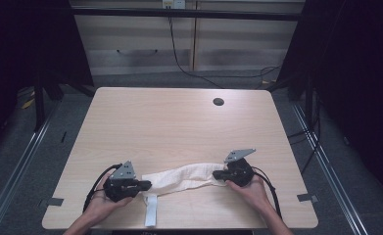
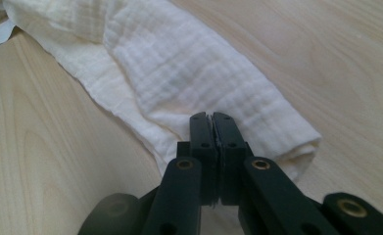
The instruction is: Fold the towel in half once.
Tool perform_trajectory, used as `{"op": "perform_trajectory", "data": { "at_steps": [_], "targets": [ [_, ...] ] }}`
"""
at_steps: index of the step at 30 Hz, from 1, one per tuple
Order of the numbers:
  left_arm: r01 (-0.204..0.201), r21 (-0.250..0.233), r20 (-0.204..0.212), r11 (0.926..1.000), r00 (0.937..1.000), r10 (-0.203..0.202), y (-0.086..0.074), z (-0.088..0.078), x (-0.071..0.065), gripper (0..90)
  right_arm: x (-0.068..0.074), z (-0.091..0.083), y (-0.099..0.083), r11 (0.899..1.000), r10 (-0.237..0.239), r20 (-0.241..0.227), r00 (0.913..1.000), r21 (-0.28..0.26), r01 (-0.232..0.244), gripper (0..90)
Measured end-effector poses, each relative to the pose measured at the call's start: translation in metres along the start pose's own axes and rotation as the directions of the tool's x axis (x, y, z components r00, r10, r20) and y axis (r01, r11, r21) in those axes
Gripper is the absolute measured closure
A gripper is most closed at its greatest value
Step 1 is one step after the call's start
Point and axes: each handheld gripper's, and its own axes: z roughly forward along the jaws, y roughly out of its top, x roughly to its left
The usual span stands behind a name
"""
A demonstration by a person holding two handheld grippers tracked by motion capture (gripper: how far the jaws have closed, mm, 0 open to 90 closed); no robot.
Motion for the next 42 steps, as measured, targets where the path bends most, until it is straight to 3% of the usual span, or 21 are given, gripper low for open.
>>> {"op": "perform_trajectory", "data": {
  "at_steps": [4, 10, 14, 19, 24, 31, 32, 34, 36, 42],
  "targets": [
    [-0.002, 0.025, 0.003, 0.9997, 1.0, 0.002, -0.004, 0.006, -0.002, 86.1, 0.0, -0.008, -0.004, 1.0, 0.002, 0.007, 1.0, 0.0, -0.002, 88.5],
    [0.006, 0.023, -0.015, 0.9997, 0.9999, -0.006, -0.006, 0.008, -0.006, 86.1, 0.004, -0.027, -0.017, 1.0, -0.011, 0.026, 0.9996, -0.008, 0.011, 88.5],
    [0.002, 0.021, -0.028, 0.9998, 0.9996, -0.002, -0.006, 0.008, -0.007, 86.1, 0.003, -0.036, -0.029, 1.0, 0.014, 0.021, 0.9997, -0.017, -0.014, 88.5],
    [0.01, 0.018, -0.035, 0.9998, 0.9993, -0.009, -0.005, 0.009, -0.005, 86.1, 0.007, -0.034, -0.034, 1.0, 0.002, 0.013, 0.9999, -0.004, -0.002, 88.5],
    [0.027, 0.005, -0.05, 0.9996, 0.9984, -0.027, -0.004, 0.012, 0.004, 86.1, 0.003, -0.032, -0.034, 1.0, 0.021, 0.004, 0.9998, -0.012, -0.021, 88.4],
    [0.075, -0.039, -0.088, 0.9964, 0.993, -0.078, -0.002, 0.017, 0.024, 85.9, -0.004, -0.021, -0.023, 0.998, 0.05, 0.039, 0.998, -0.026, -0.049, 88.0],
    [0.101, -0.048, -0.087, 0.9937, 0.9906, -0.105, -0.001, 0.018, 0.028, 85.9, -0.004, -0.02, -0.021, 0.998, 0.055, 0.039, 0.9977, -0.025, -0.054, 88.0],
    [0.109, -0.05, -0.089, 0.9928, 0.9896, -0.113, -0.001, 0.018, 0.031, 85.8, -0.006, -0.016, -0.018, 0.998, 0.054, 0.042, 0.9976, -0.034, -0.053, 87.9],
    [0.152, -0.07, -0.079, 0.9859, 0.9843, -0.157, 0.0, 0.021, 0.039, 85.7, -0.008, -0.014, -0.015, 0.998, 0.056, 0.047, 0.9974, -0.028, -0.054, 87.9],
    [0.178, -0.074, -0.101, 0.9813, 0.9776, -0.185, 0.005, 0.024, 0.051, 85.6, -0.014, -0.008, -0.008, 0.998, 0.065, 0.057, 0.9963, -0.028, -0.064, 87.9]
  ]
}}
